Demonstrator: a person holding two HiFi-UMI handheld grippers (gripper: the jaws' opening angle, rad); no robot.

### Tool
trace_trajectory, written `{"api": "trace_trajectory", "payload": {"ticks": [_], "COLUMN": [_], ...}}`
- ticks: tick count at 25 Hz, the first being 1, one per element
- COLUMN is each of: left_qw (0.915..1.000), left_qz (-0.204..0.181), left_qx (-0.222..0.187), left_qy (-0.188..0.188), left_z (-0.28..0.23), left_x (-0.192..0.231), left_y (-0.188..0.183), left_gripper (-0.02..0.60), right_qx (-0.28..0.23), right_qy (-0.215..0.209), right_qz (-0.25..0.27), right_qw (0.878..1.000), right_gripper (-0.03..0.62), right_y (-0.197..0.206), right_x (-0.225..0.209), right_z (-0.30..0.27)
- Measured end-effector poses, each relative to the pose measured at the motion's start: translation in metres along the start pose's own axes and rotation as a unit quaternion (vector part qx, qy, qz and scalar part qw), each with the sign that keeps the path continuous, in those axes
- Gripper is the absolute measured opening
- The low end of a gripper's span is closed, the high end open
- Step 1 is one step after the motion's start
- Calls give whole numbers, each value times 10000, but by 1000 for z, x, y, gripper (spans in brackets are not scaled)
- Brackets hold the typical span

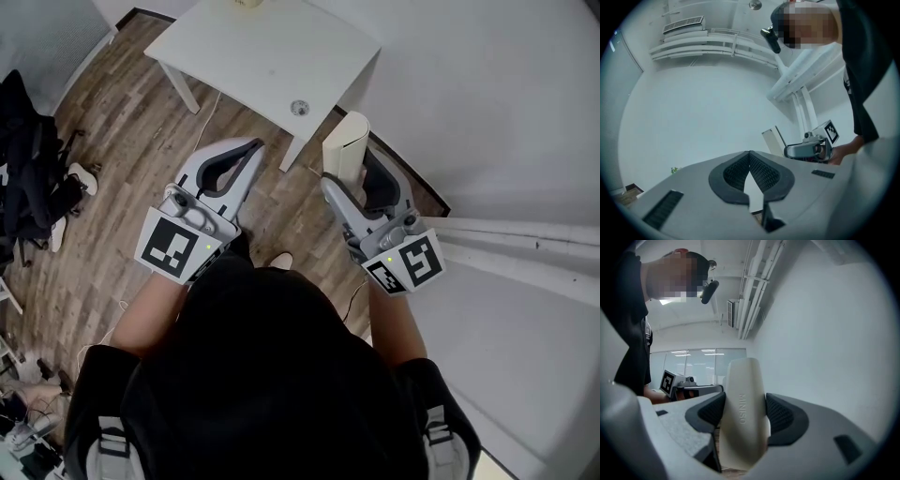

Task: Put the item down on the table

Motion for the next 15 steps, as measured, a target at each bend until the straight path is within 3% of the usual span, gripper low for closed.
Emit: {"api": "trace_trajectory", "payload": {"ticks": [7, 15], "left_qw": [9996, 9989], "left_qz": [58, 142], "left_qx": [127, 2], "left_qy": [229, 447], "left_z": [-10, -6], "left_x": [83, 189], "left_y": [8, 10], "left_gripper": [-6, -6], "right_qx": [146, 222], "right_qy": [205, 436], "right_qz": [77, 159], "right_qw": [9997, 9987], "right_gripper": [277, 277], "right_y": [2, -2], "right_x": [-10, -3], "right_z": [-78, -180]}}
Point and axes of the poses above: the fingertips, and each gripper's own axes: z backward along the fingers, x to its left, y out of its underside, the point moved 8 cm from there along z, backward along the fingers, and after that the axes turned 5 degrees about y, right-handed, at the moved point
